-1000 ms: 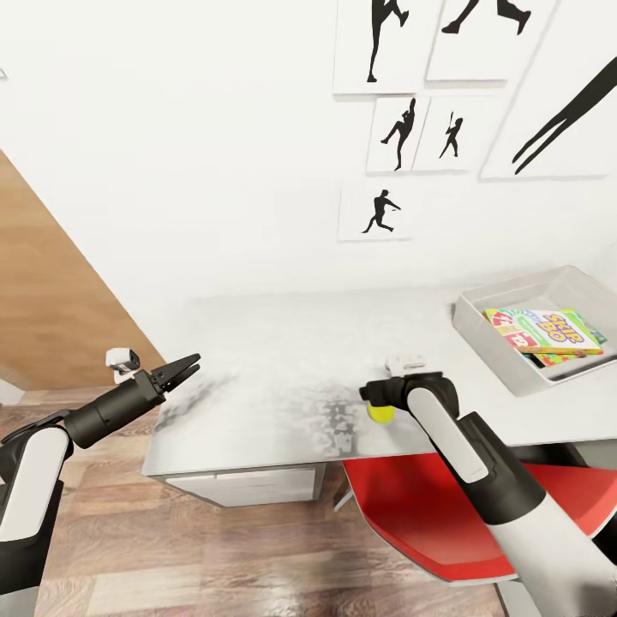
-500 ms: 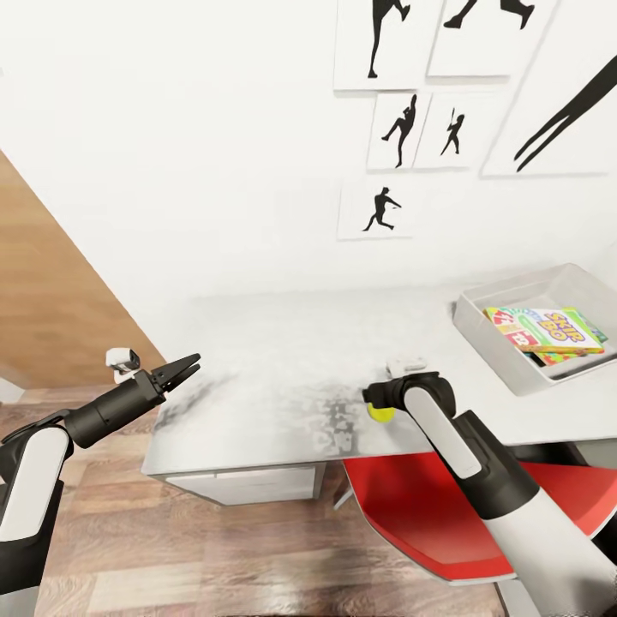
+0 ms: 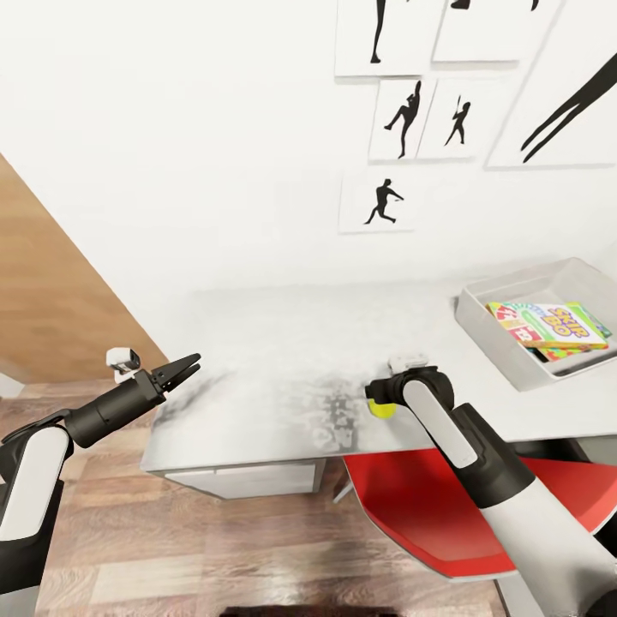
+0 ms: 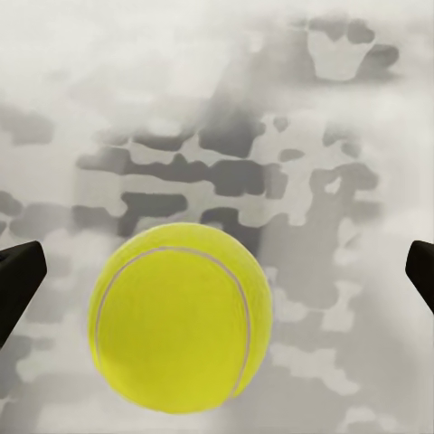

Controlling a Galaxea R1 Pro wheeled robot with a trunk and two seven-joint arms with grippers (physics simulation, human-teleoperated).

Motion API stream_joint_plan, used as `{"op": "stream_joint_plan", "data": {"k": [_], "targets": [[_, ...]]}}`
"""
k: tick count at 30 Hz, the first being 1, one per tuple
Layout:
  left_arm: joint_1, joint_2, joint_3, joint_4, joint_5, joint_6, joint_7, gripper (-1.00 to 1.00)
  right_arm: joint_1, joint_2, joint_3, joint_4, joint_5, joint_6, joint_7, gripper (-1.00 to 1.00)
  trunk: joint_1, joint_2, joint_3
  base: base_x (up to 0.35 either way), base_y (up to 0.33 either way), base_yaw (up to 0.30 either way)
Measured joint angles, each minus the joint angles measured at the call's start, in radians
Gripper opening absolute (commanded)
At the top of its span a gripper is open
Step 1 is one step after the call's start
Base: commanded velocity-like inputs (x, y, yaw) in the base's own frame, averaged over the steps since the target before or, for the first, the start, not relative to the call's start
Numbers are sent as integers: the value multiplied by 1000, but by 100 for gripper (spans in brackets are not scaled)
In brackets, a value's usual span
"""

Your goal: Put all the toys in the child's room - the three board games (two on the bed and one on the table), the two jigsaw puzzles on the table, and the tennis ball on the table - inside the toy box on the table in the child's room.

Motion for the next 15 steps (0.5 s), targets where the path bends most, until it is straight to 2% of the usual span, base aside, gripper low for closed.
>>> {"op": "stream_joint_plan", "data": {"k": [8,15], "targets": [[0,0,0,0,0,0,0,100,-14,1,0,4,-2,1,1,100,0,0,-13,0,0,0],[0,0,0,-1,0,0,0,100,-18,13,2,5,-2,1,1,100,0,0,-19,0,0,0]]}}
